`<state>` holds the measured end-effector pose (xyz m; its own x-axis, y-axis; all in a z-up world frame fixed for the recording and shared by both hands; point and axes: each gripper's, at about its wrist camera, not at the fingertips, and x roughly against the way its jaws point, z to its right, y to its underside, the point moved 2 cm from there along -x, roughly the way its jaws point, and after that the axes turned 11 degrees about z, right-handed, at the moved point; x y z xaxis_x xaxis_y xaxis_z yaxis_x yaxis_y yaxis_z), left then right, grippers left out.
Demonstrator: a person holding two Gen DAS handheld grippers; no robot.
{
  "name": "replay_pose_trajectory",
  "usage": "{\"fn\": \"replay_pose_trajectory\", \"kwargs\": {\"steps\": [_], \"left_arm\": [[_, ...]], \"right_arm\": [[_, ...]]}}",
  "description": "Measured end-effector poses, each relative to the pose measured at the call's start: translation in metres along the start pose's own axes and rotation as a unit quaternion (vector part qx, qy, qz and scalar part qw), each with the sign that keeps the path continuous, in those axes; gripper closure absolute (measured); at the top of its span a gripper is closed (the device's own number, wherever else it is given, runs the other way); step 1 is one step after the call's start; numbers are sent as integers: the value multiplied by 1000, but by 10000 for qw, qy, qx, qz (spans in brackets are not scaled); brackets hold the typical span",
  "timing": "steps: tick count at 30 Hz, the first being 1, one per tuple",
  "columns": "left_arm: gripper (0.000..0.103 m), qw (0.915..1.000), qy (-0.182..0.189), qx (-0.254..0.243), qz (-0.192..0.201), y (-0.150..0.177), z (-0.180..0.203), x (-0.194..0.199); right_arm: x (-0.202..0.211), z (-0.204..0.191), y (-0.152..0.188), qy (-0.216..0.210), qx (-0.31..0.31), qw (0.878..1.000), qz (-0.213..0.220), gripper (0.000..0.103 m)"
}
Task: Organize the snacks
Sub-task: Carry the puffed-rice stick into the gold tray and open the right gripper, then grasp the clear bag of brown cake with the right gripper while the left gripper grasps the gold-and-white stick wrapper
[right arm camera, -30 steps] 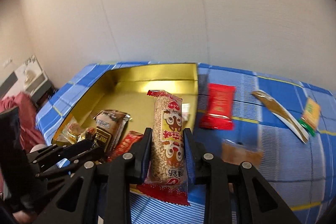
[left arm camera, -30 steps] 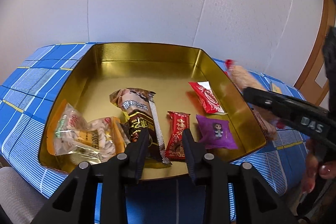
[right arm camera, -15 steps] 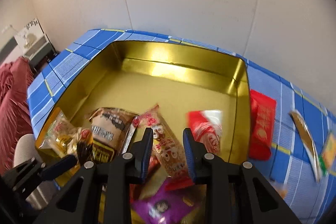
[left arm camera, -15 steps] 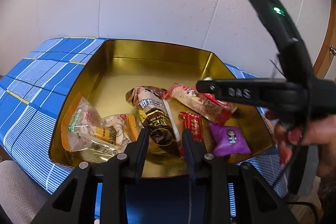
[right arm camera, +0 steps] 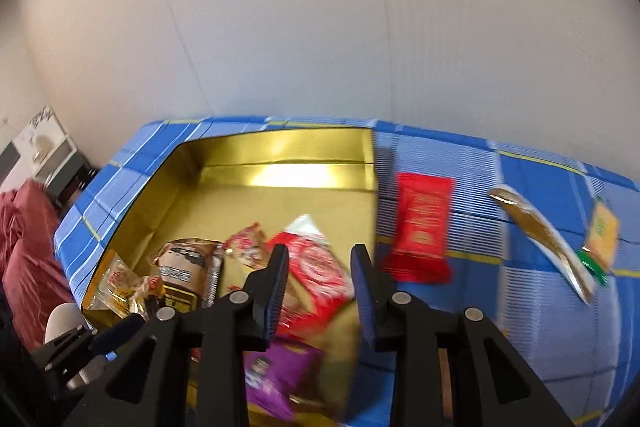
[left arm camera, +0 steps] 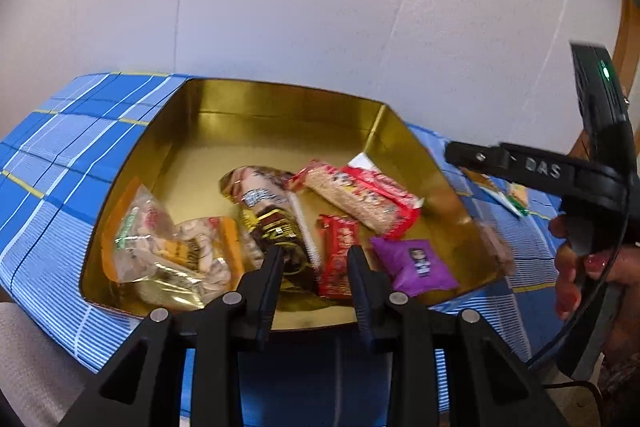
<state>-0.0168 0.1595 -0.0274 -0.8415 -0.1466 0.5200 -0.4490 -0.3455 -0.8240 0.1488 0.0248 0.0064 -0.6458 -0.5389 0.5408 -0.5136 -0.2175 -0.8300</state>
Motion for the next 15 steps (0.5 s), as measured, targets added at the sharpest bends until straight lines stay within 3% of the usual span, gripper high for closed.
{"fn": "replay_pose_trajectory", "kwargs": {"steps": [3,7,9,15], "left_arm": [[70,9999,117,-97,28,0,9,2],[70,9993,302,-224,24,3,21,4],[70,9987,388,-316,-19,5,27,2],[70,9972,518,-529,-55,12,42,6]], "right_arm": [[23,24,3,194,-202,9994,197,53],[49,61,19,703,-388,9964,281,51],[56,78,30,901,-473,9946,216,44],[58,98,66,1046,-784,9914,-98,37]]}}
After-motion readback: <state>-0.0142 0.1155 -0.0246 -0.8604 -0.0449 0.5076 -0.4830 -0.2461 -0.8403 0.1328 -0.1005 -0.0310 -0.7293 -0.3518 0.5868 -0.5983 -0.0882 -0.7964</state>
